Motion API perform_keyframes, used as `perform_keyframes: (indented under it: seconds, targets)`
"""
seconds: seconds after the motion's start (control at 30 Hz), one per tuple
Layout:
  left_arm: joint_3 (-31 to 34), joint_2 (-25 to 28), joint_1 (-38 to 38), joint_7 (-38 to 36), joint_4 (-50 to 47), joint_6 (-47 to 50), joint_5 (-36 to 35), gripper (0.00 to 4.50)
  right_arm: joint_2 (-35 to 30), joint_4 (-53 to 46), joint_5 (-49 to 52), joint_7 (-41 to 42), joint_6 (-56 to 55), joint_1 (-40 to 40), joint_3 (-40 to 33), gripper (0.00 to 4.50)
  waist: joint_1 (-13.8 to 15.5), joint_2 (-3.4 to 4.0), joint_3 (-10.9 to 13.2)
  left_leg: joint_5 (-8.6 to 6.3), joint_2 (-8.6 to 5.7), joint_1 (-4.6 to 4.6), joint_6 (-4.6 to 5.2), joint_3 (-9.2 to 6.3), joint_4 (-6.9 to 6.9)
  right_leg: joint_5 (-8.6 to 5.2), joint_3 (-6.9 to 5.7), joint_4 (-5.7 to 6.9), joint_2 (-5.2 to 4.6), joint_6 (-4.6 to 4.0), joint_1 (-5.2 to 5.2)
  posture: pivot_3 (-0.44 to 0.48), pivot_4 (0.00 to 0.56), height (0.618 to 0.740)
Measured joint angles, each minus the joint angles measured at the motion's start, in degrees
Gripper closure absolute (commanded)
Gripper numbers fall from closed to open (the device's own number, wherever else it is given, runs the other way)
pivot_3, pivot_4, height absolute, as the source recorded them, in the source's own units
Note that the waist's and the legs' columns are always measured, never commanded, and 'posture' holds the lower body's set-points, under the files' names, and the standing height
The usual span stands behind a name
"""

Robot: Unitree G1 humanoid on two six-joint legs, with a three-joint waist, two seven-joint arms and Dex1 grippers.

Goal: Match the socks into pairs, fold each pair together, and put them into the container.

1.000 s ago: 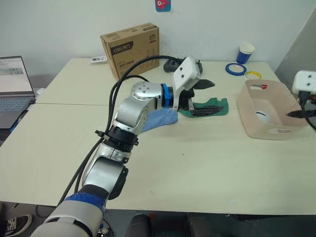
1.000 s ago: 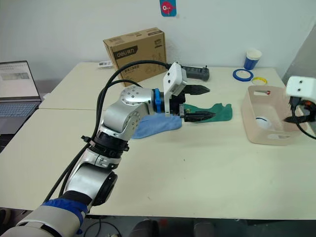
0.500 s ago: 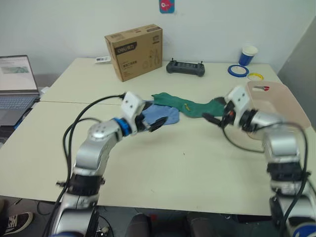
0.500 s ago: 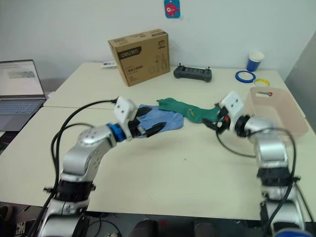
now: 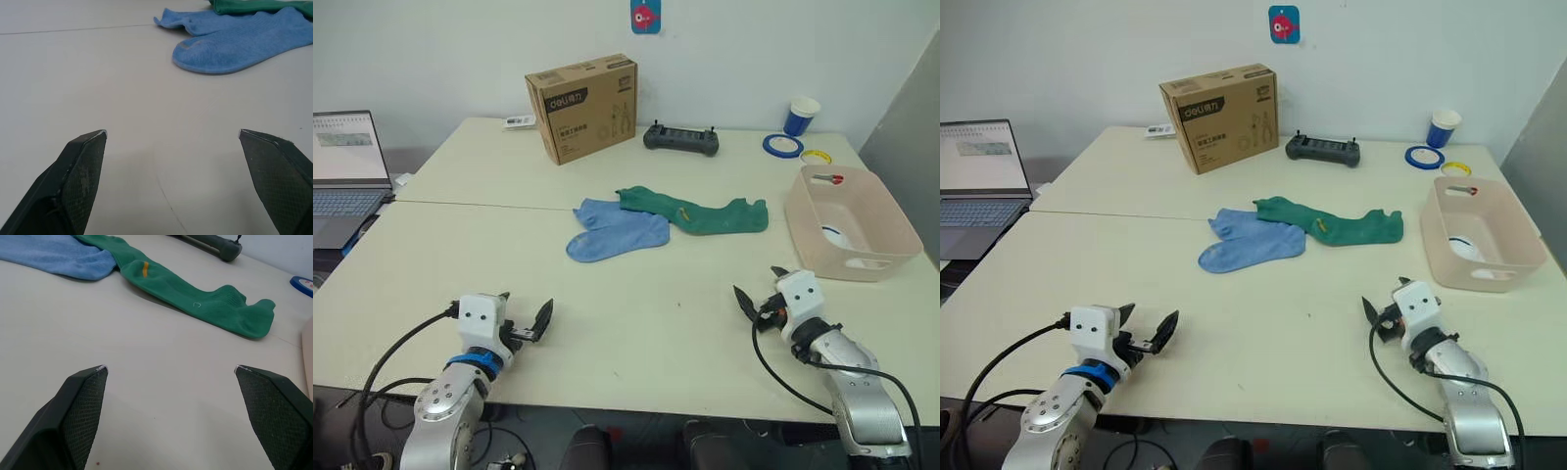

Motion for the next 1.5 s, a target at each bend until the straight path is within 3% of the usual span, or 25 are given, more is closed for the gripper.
perform_keyframes:
  seconds: [0.23,0.33,0.53,0.73,0.83,1.23,1.4,1.5]
  targets:
    - [-3.0,4.7,-6.8,-2.6,3.4,-0.4,0.9,0.00,-2.1,-0.3,0.9,1.2,3.7,-6.3,2.7,0.04,0.0,-0.03,0.0,0.00,0.00,0.01,0.00,0.01,0.01,0.04,0.01,0.01,0.03,0.03,-0.01,0.000,0.150,0.740]
    - [-8.3,8.7,-17.3,-7.1,10.5,-0.4,2.8,0.00,-3.9,-0.3,4.8,5.8,8.0,-14.0,4.5,0.04,0.1,-0.02,0.0,0.01,-0.02,-0.01,0.00,-0.02,0.03,0.16,-0.01,0.01,0.08,0.25,0.00,0.000,0.150,0.740]
    - [-15.9,10.8,-35.1,-13.5,29.8,-0.2,6.4,0.00,-7.0,0.2,11.3,12.1,16.6,-24.2,6.0,0.04,0.2,-0.04,0.0,-0.03,0.01,-0.18,0.06,-0.20,-0.09,0.33,-0.10,-0.25,0.22,0.00,-0.04,0.000,0.150,0.740]
    - [-18.6,10.8,-40.1,-17.1,39.4,0.1,7.3,0.00,-7.0,1.6,11.3,11.2,17.1,-24.1,6.0,0.04,0.3,-0.03,0.0,-0.12,0.07,-0.36,0.23,-0.29,-0.08,0.29,-0.17,-0.25,0.27,0.03,-0.15,0.000,0.150,0.740]
    - [-18.9,10.2,-43.2,-16.5,43.3,0.2,8.1,0.62,-6.3,1.5,11.3,10.1,17.1,-22.9,6.0,0.00,0.3,-0.03,0.0,-0.12,0.07,-0.35,0.22,-0.28,-0.02,0.28,-0.18,-0.23,0.27,0.04,-0.12,0.000,0.150,0.740]
    - [-19.5,9.3,-42.5,-16.3,42.9,-1.8,9.1,4.47,-7.2,1.5,11.1,9.6,15.7,-20.7,7.0,0.00,0.2,-0.03,0.0,-0.09,0.09,-0.33,0.20,-0.22,0.06,0.43,-0.12,-0.23,0.26,0.06,-0.10,0.000,0.150,0.740]
    - [-20.4,11.2,-33.4,-19.2,29.9,-1.1,8.5,4.47,-7.3,1.5,12.1,10.7,16.3,-20.6,7.4,0.00,0.2,-0.03,0.0,-0.10,0.12,-0.34,0.20,-0.22,0.01,0.42,-0.11,-0.26,0.26,0.04,-0.11,0.000,0.150,0.740]
    - [-20.7,16.1,-24.3,-23.2,18.9,-2.1,7.9,4.47,-7.8,1.5,16.1,14.1,19.2,-21.3,8.0,0.00,-0.3,-0.03,0.0,-0.10,0.17,-0.32,0.21,-0.21,-0.04,0.39,-0.09,-0.24,0.26,-0.04,-0.12,0.000,0.150,0.740]
